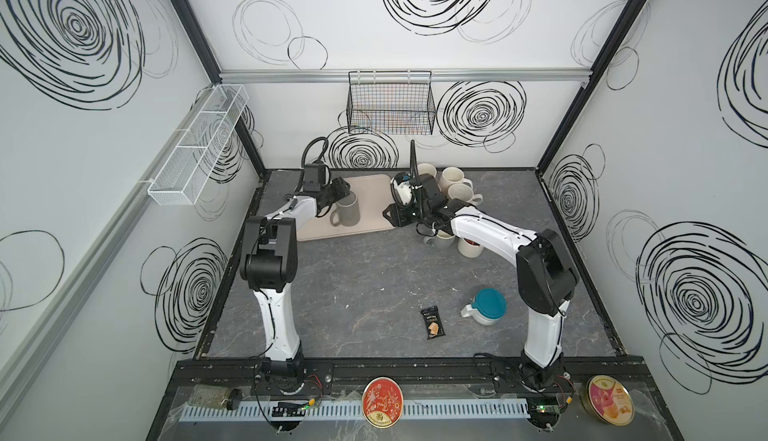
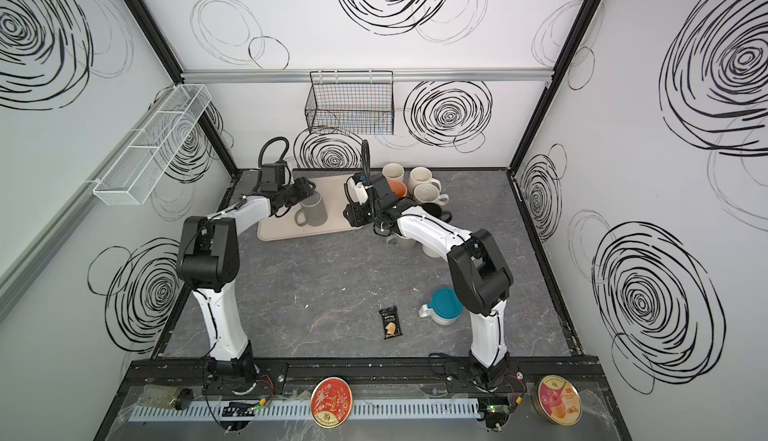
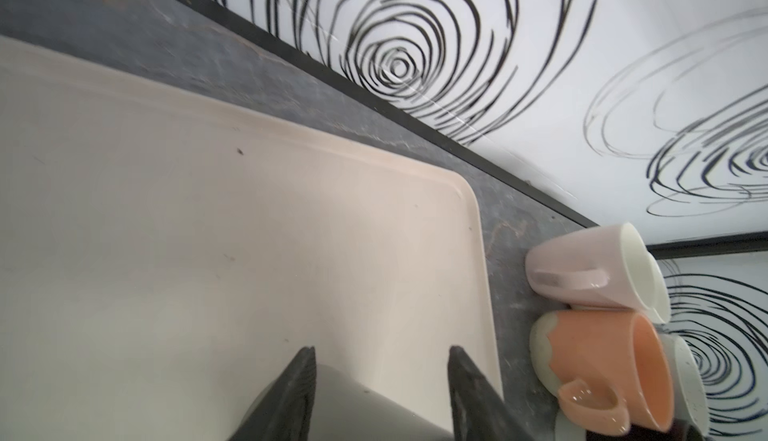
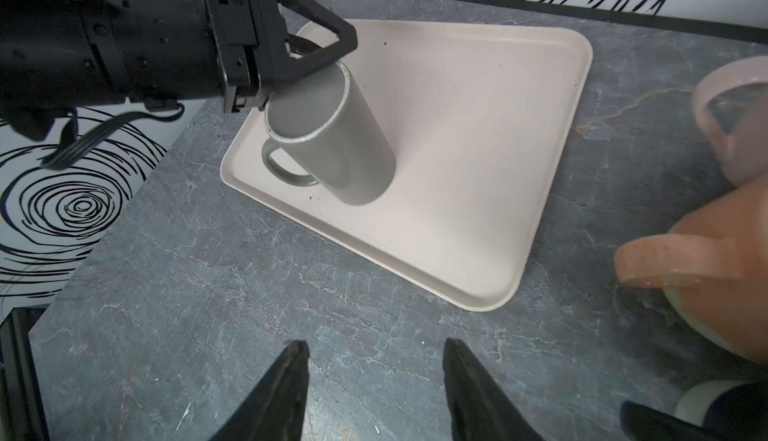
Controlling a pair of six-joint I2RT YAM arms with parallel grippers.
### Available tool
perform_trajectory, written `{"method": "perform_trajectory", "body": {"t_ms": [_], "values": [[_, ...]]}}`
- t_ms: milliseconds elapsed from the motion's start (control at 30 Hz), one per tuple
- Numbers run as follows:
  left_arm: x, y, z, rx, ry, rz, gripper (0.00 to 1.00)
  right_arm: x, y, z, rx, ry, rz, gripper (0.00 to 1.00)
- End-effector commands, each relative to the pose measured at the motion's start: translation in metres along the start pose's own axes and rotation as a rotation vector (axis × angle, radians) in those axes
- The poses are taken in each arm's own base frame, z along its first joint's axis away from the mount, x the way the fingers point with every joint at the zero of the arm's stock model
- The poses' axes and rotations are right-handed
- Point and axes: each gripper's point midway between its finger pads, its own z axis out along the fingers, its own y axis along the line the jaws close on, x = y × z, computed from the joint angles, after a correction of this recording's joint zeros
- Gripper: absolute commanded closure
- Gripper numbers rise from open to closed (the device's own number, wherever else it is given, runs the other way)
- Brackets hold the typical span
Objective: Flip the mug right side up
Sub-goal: 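Move the right gripper to the upside-down grey mug while the left gripper approaches, then grasp the grey mug's handle with the right gripper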
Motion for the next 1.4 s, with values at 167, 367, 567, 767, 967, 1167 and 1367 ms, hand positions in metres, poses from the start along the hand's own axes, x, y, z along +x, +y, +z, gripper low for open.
{"method": "perform_trajectory", "body": {"t_ms": [167,367,567,767,967,1167,1367], "values": [[0.006,-0.017,-0.017,0.055,-0.047,-0.045,0.44,0.013,0.017,0.013,-0.054,0.051,0.074,0.44],[0.008,0.02,-0.039,0.011,-0.057,-0.067,0.44,0.028,0.03,0.031,-0.083,0.092,0.086,0.45],[0.037,0.036,-0.049,0.013,-0.021,-0.079,0.53,0.026,0.038,0.052,-0.115,0.108,0.093,0.45],[0.079,0.027,-0.05,0.055,0.034,-0.082,0.61,0.017,0.039,0.063,-0.113,0.117,0.085,0.44],[0.114,0.006,-0.043,0.096,0.082,-0.058,0.62,0.014,0.033,0.067,-0.073,0.142,0.064,0.43],[0.122,-0.013,-0.042,0.123,0.085,-0.031,0.62,0.015,0.023,0.074,0.005,0.186,0.047,0.41],[0.126,-0.011,-0.056,0.108,0.076,-0.011,0.61,0.014,0.014,0.087,0.078,0.215,0.012,0.39]]}}
